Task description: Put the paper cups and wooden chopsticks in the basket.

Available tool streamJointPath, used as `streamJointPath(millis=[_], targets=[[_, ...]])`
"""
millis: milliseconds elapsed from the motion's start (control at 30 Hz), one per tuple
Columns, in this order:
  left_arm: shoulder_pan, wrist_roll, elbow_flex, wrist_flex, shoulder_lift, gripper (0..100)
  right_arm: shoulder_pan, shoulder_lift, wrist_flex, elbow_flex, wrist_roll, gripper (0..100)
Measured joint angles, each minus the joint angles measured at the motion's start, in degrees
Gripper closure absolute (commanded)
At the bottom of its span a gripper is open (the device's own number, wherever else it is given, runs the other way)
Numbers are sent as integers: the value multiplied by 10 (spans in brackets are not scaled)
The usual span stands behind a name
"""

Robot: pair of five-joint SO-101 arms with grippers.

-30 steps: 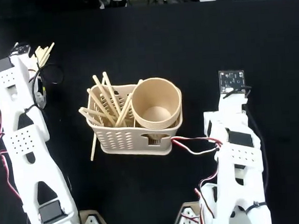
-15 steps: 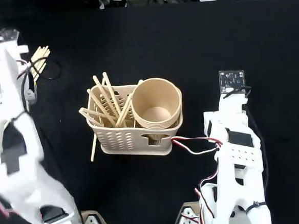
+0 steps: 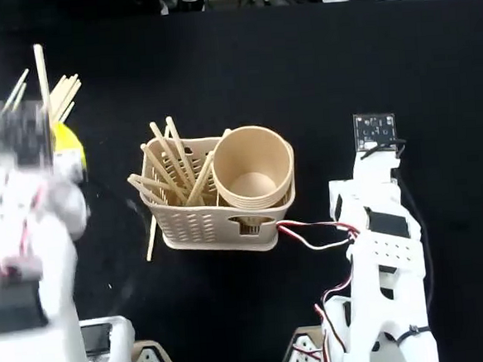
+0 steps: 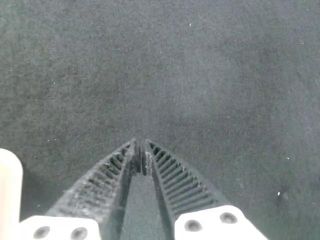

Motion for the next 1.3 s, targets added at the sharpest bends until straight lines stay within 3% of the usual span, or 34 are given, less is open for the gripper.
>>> streamJointPath(millis=[200,433,567,833,1000,1167,1300], targets=[[105,69,105,-235,-151,971,0,0,0,0,0,974],[128,234,98,-282,-122,971,0,0,0,0,0,974],[133,250,105,-282,-60,971,0,0,0,0,0,974],[155,253,239,-287,-18,964,0,0,0,0,0,974],[162,253,260,-277,-20,799,0,0,0,0,0,974],[164,253,222,-155,-19,779,0,0,0,0,0,974],[164,224,110,-35,-17,779,0,0,0,0,0,974]])
